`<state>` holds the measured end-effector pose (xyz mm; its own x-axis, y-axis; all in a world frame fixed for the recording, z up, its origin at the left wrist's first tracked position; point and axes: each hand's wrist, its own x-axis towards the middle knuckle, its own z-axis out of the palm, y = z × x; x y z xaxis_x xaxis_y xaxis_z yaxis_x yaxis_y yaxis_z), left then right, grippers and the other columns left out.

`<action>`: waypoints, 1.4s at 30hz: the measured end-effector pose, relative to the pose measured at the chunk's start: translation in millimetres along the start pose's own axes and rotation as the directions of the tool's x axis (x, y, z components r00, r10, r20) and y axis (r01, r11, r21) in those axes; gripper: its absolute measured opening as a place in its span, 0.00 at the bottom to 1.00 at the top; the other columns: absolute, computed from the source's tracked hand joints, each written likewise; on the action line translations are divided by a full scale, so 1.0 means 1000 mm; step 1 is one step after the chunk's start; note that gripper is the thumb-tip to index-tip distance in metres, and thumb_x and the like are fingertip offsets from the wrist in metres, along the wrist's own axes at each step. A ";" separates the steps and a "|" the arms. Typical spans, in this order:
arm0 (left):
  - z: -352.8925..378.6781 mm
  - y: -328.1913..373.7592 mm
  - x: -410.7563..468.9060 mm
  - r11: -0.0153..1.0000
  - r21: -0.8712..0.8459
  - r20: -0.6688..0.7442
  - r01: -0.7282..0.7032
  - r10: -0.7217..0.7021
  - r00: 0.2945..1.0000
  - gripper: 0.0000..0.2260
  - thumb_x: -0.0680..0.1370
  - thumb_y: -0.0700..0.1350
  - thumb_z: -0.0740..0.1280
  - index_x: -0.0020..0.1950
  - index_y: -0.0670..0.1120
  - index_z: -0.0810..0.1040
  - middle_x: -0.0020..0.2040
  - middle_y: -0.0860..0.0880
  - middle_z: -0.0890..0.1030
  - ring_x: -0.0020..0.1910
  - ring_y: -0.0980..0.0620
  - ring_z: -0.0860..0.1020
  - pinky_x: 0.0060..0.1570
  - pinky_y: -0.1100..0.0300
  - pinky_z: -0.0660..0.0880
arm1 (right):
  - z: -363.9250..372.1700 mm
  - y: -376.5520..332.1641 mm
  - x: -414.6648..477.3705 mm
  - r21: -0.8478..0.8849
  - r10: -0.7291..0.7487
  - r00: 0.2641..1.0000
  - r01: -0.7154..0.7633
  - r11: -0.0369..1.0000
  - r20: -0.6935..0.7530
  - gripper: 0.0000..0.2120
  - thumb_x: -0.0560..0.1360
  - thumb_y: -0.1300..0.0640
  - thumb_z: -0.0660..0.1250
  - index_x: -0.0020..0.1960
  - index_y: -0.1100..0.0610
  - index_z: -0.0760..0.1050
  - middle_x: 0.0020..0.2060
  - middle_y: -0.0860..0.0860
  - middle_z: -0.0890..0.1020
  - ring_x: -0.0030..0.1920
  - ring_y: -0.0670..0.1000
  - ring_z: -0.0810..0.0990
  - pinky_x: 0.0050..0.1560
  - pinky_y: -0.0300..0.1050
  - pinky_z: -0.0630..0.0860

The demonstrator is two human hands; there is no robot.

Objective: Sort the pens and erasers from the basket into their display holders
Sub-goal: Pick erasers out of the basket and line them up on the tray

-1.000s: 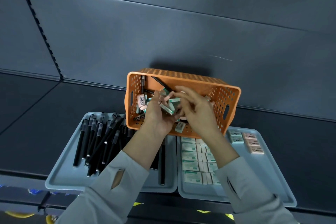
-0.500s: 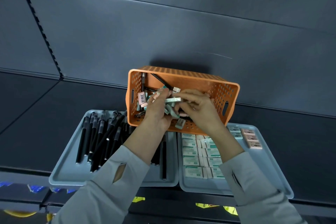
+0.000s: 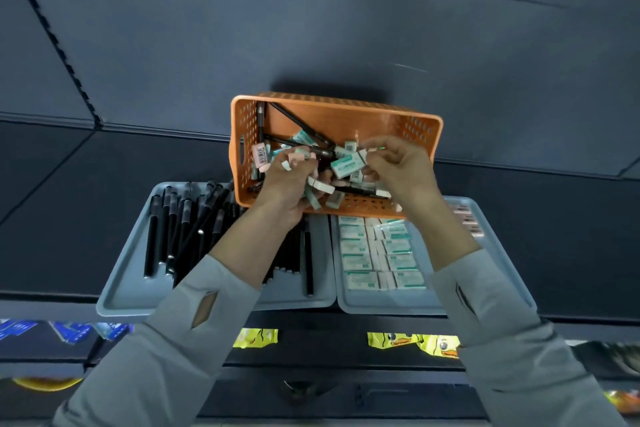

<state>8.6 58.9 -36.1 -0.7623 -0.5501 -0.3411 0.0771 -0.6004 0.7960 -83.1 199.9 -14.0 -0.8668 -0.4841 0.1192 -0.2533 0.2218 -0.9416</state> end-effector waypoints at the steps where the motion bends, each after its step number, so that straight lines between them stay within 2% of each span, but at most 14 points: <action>1: -0.004 0.000 -0.003 1.000 -0.010 0.018 -0.005 0.005 1.000 0.07 0.79 0.36 0.66 0.52 0.47 0.72 0.40 0.47 0.80 0.32 0.52 0.80 0.31 0.61 0.80 | -0.007 0.004 -0.007 -0.009 0.009 1.000 -0.009 1.000 0.003 0.10 0.77 0.66 0.67 0.49 0.53 0.82 0.37 0.52 0.85 0.36 0.50 0.83 0.42 0.42 0.82; 7: -0.023 -0.004 -0.017 0.998 0.049 0.152 -0.029 0.021 0.988 0.08 0.80 0.40 0.65 0.57 0.42 0.70 0.38 0.46 0.77 0.29 0.53 0.75 0.27 0.63 0.74 | -0.024 0.041 -0.051 -0.095 0.129 0.976 -0.113 0.989 0.178 0.06 0.76 0.66 0.69 0.48 0.57 0.81 0.42 0.56 0.84 0.38 0.55 0.86 0.47 0.48 0.83; 8: -0.023 -0.006 -0.021 0.998 0.054 0.165 -0.019 0.010 0.986 0.08 0.80 0.40 0.65 0.58 0.42 0.70 0.39 0.45 0.76 0.29 0.53 0.74 0.26 0.63 0.73 | -0.022 0.048 -0.053 -0.162 0.112 0.978 -0.084 0.983 0.175 0.05 0.76 0.64 0.70 0.47 0.56 0.82 0.44 0.56 0.84 0.38 0.52 0.86 0.48 0.48 0.83; 10: -0.023 -0.013 -0.029 0.997 0.078 0.170 0.008 -0.021 0.985 0.09 0.80 0.40 0.65 0.59 0.42 0.70 0.40 0.45 0.75 0.29 0.54 0.74 0.25 0.64 0.72 | -0.020 0.058 -0.057 -0.402 -0.008 0.981 0.087 0.911 0.192 0.03 0.74 0.58 0.73 0.47 0.52 0.82 0.47 0.52 0.83 0.36 0.45 0.82 0.46 0.35 0.78; 12: -0.023 -0.019 -0.033 0.995 0.089 0.149 0.044 -0.057 0.987 0.09 0.80 0.40 0.65 0.59 0.41 0.71 0.40 0.45 0.76 0.29 0.54 0.74 0.25 0.64 0.73 | -0.016 0.065 -0.059 -0.570 -0.118 0.961 0.245 0.784 0.252 0.10 0.71 0.54 0.76 0.52 0.52 0.83 0.49 0.49 0.80 0.39 0.45 0.78 0.47 0.27 0.69; 16: -0.027 -0.024 -0.037 0.992 0.112 0.133 0.063 -0.078 0.988 0.04 0.80 0.36 0.64 0.54 0.39 0.75 0.38 0.44 0.78 0.30 0.52 0.76 0.26 0.63 0.73 | -0.004 0.071 -0.058 -0.636 -0.240 0.946 0.323 0.701 0.217 0.11 0.71 0.57 0.76 0.53 0.56 0.84 0.49 0.53 0.80 0.44 0.53 0.79 0.50 0.46 0.76; 19: -0.030 -0.027 -0.041 0.988 0.155 0.135 0.022 -0.044 0.990 0.07 0.80 0.35 0.64 0.57 0.40 0.75 0.36 0.46 0.79 0.30 0.53 0.78 0.26 0.63 0.74 | 0.005 0.072 -0.053 -0.660 -0.311 0.931 0.356 0.661 0.191 0.09 0.71 0.60 0.75 0.51 0.57 0.84 0.46 0.53 0.81 0.45 0.55 0.80 0.48 0.48 0.77; 22: -0.032 -0.033 -0.043 0.986 0.168 0.132 0.017 -0.039 0.990 0.12 0.79 0.35 0.65 0.62 0.41 0.75 0.41 0.45 0.80 0.31 0.54 0.79 0.27 0.63 0.75 | 0.008 0.073 -0.050 -0.684 -0.329 0.926 0.362 0.633 0.186 0.09 0.72 0.61 0.74 0.52 0.56 0.84 0.46 0.53 0.81 0.46 0.55 0.80 0.46 0.43 0.73; 26: -0.028 -0.037 -0.046 0.983 0.182 0.130 0.004 -0.028 0.991 0.08 0.78 0.35 0.66 0.55 0.44 0.76 0.41 0.45 0.81 0.29 0.54 0.79 0.26 0.63 0.76 | 0.006 0.069 -0.045 -0.708 -0.275 0.942 0.329 0.625 0.195 0.09 0.73 0.60 0.73 0.53 0.55 0.83 0.48 0.53 0.81 0.48 0.54 0.79 0.47 0.43 0.73; 28: -0.024 -0.039 -0.047 0.978 0.207 0.125 -0.007 -0.019 0.992 0.07 0.78 0.34 0.67 0.50 0.46 0.76 0.40 0.46 0.82 0.29 0.54 0.79 0.27 0.62 0.76 | 0.006 0.060 -0.045 -0.647 -0.282 0.949 0.304 0.699 0.142 0.08 0.75 0.59 0.70 0.53 0.54 0.83 0.47 0.51 0.83 0.46 0.52 0.81 0.48 0.46 0.77; 30: -0.021 -0.040 -0.046 0.966 0.257 0.137 -0.032 -0.004 0.991 0.07 0.77 0.34 0.68 0.50 0.45 0.75 0.40 0.46 0.82 0.29 0.54 0.79 0.28 0.62 0.76 | 0.006 0.043 -0.048 -0.384 -0.181 0.980 0.198 0.902 0.079 0.07 0.79 0.55 0.67 0.55 0.52 0.82 0.44 0.47 0.84 0.43 0.47 0.82 0.47 0.47 0.80; 32: -0.017 -0.041 -0.047 0.949 0.307 0.168 -0.064 0.012 0.986 0.08 0.76 0.34 0.69 0.52 0.43 0.75 0.40 0.46 0.81 0.31 0.54 0.79 0.29 0.61 0.76 | 0.007 0.030 -0.050 -0.107 -0.031 0.985 0.049 0.993 0.167 0.07 0.79 0.56 0.67 0.56 0.53 0.80 0.39 0.45 0.83 0.36 0.43 0.81 0.42 0.44 0.81; 35: -0.013 -0.040 -0.049 0.930 0.355 0.169 -0.096 0.037 0.985 0.07 0.77 0.36 0.69 0.48 0.46 0.74 0.40 0.47 0.81 0.35 0.53 0.78 0.32 0.63 0.75 | 0.002 0.024 -0.050 -0.010 0.009 0.981 -0.007 1.000 0.192 0.07 0.76 0.64 0.70 0.53 0.57 0.80 0.36 0.48 0.83 0.31 0.41 0.79 0.36 0.37 0.78; 42: -0.027 -0.030 -0.044 0.965 0.254 0.044 0.067 -0.081 0.996 0.07 0.80 0.42 0.66 0.56 0.43 0.71 0.36 0.46 0.76 0.27 0.51 0.71 0.22 0.63 0.69 | -0.038 0.048 -0.052 0.041 0.160 0.987 -0.160 0.986 0.019 0.09 0.78 0.67 0.66 0.53 0.57 0.82 0.48 0.53 0.81 0.40 0.50 0.82 0.44 0.39 0.81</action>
<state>57.2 85.1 -58.8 -0.7938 -0.4732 -0.3821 -0.1404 -0.4688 0.8721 -66.1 268.1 -53.9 -0.8876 -0.4589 -0.0387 -0.0932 0.2614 -0.9607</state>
